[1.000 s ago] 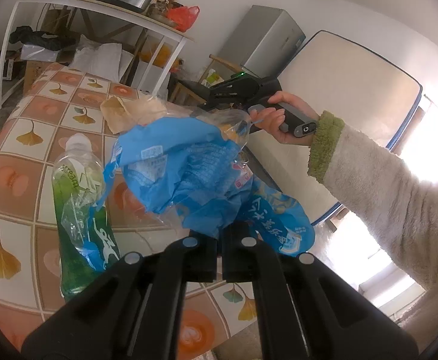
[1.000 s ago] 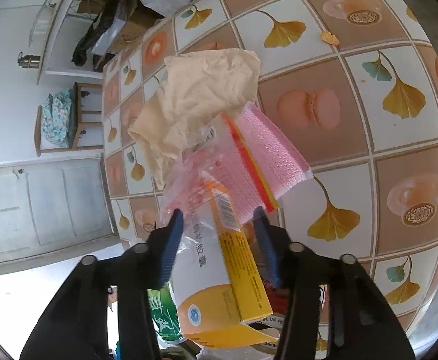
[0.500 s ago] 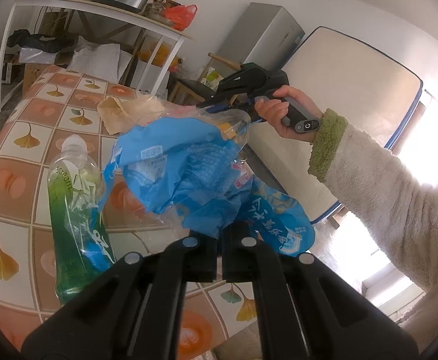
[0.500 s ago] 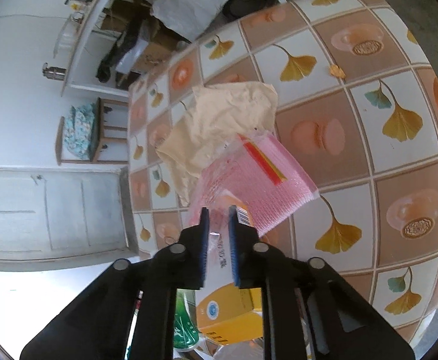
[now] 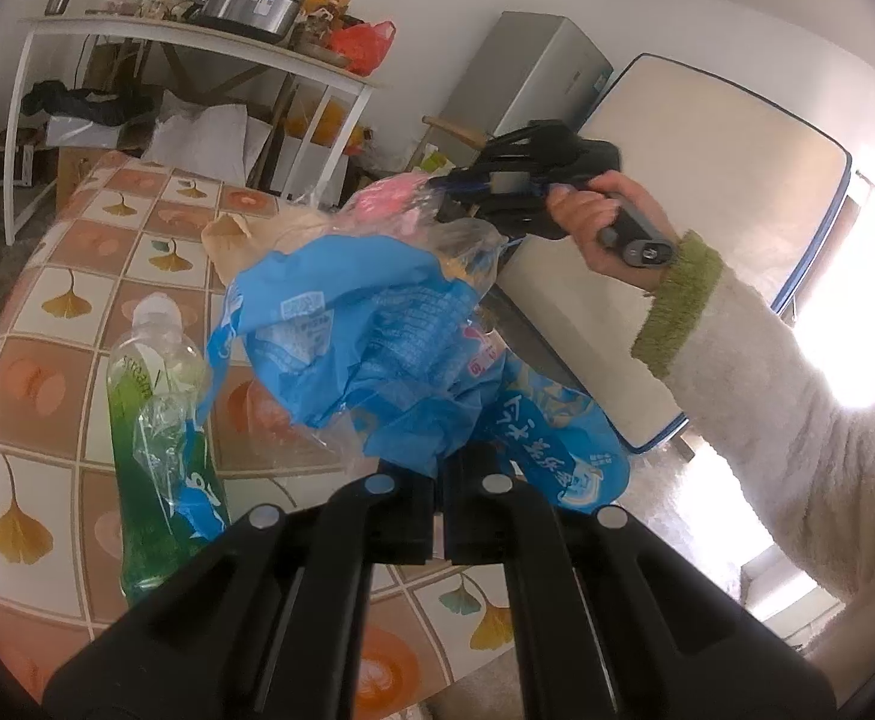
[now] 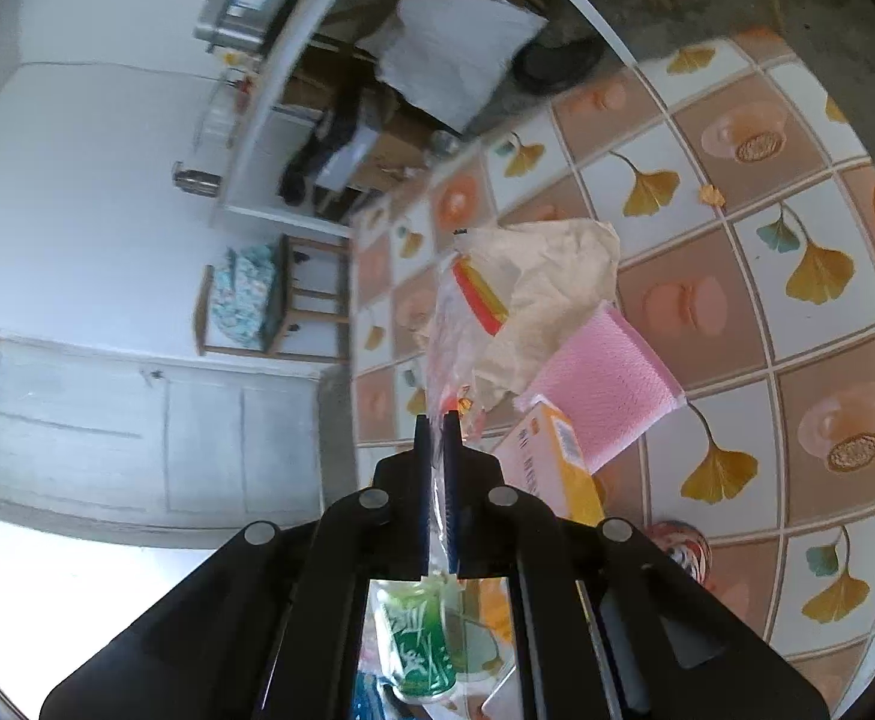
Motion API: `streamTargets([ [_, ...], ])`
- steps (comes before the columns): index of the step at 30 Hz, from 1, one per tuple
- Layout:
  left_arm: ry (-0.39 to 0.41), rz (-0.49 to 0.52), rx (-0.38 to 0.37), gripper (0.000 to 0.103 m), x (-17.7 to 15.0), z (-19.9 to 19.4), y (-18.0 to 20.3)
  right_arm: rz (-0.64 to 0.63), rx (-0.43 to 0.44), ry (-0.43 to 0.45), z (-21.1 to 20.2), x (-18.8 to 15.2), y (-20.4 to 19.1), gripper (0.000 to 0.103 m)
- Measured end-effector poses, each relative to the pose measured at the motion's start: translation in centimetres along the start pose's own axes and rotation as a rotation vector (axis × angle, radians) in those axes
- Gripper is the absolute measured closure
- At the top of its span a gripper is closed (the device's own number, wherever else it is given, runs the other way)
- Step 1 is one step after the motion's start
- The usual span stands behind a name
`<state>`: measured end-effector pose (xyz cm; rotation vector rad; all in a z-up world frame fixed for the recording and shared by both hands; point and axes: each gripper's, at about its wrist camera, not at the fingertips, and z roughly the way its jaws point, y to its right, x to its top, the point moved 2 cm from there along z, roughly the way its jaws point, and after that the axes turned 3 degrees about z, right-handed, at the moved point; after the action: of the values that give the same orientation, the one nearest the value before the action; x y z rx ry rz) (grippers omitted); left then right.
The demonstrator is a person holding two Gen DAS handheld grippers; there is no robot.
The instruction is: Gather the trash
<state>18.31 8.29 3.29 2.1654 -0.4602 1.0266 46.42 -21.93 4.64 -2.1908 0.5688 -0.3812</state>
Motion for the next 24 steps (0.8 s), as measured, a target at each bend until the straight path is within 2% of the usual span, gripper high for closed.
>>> streamTargets([
  [6, 0.003, 0.05, -0.001, 0.103, 1.0, 0.2, 2.4, -0.079, 0.077, 0.097, -8.1, -3.4, -0.7, 0.099],
  [9, -0.006, 0.093, -0.016, 0.103, 1.9, 1.0, 4.5, -0.118, 0.086, 0.182, -14.1, -6.3, 0.2, 0.099],
  [15, -0.057, 0.226, -0.111, 0.103, 4.2, 5.0, 11.5, -0.12, 0.006, 0.366, -24.7, -12.1, 5.5, 0.099],
  [18, -0.137, 0.295, -0.195, 0.103, 5.4, 9.2, 16.3, -0.067, -0.075, 0.488, -30.8, -15.5, 10.8, 0.099],
  [20, -0.2, 0.33, -0.231, 0.103, 5.7, 12.1, 19.1, -0.022, -0.108, 0.537, -33.4, -17.1, 13.9, 0.099],
  [24, -0.384, 0.442, -0.287, 0.103, 4.8, 20.9, 26.2, 0.102, -0.205, 0.628, -37.6, -20.6, 22.4, 0.099],
])
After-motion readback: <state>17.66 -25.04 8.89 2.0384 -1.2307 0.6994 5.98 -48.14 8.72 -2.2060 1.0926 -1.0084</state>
